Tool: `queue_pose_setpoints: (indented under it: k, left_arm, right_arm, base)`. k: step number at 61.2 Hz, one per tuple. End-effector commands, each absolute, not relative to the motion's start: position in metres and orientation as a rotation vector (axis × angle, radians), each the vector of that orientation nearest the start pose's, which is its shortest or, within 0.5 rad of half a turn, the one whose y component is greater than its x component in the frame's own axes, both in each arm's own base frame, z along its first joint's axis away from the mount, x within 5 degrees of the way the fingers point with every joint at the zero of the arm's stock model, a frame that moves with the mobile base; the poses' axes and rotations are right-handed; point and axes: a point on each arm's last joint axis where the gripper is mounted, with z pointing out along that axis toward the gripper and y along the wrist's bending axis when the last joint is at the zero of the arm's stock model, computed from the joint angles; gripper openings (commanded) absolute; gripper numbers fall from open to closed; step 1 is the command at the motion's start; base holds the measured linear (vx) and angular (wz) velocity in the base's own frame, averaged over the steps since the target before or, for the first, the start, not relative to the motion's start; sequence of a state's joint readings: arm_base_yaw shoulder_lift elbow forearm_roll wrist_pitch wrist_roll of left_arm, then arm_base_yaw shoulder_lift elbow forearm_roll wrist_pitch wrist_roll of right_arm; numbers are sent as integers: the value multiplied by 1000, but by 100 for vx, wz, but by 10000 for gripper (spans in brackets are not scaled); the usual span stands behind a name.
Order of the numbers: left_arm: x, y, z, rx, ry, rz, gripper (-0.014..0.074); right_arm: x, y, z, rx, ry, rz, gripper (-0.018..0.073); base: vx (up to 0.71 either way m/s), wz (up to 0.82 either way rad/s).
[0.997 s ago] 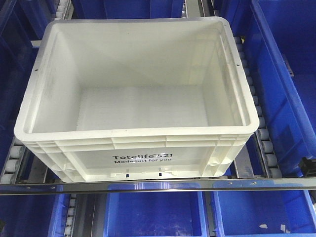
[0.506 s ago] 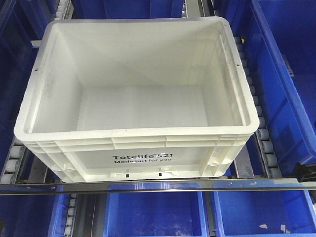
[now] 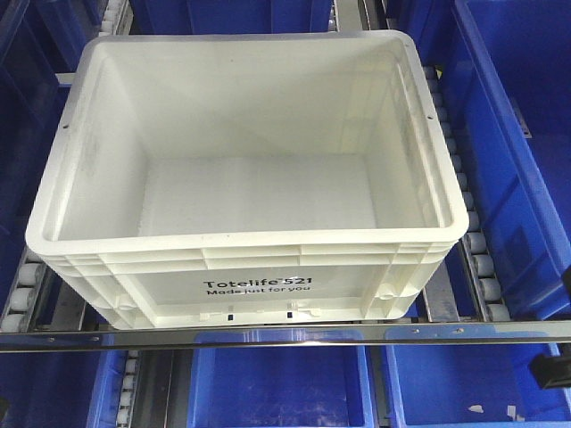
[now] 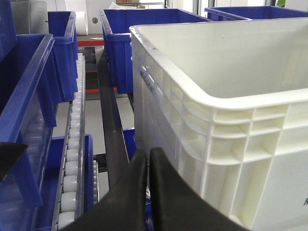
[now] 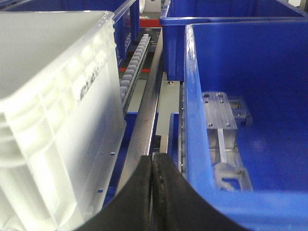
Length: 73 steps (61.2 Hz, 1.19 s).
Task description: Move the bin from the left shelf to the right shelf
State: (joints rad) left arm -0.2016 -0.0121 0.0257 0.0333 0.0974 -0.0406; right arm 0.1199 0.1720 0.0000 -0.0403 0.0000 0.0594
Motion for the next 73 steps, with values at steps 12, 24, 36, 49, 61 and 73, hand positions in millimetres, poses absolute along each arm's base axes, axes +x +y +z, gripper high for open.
queue_pose_setpoints:
  k: [12,24,36,49,61,73]
  left_arm:
    - [53,-11,211,133,1486,-182,-8]
    - [53,-11,211,133,1486,-182,-8]
    - [53,-11,211,133,1486,-182,-8]
    - [53,-11,211,133,1486,-182,-8]
    - [53,-11,211,133,1486,-182,-8]
    - [53,-11,211,133,1486,-182,-8]
  right_arm:
    - [56,6,199,-29,1506,154,-8]
    - [56,6,200,-42,1494,139,-8]
    - [56,6,200,-41,1494,140,-8]
    - [56,6,200,-41,1494,140,-8]
    - [56,6,200,-41,1494,140,-8]
    - [56,6,200,-41,1494,140,-8]
  base:
    - [0,0]
    - [0,0]
    - [0,0]
    - [0,0]
    - [0,0]
    - [0,0]
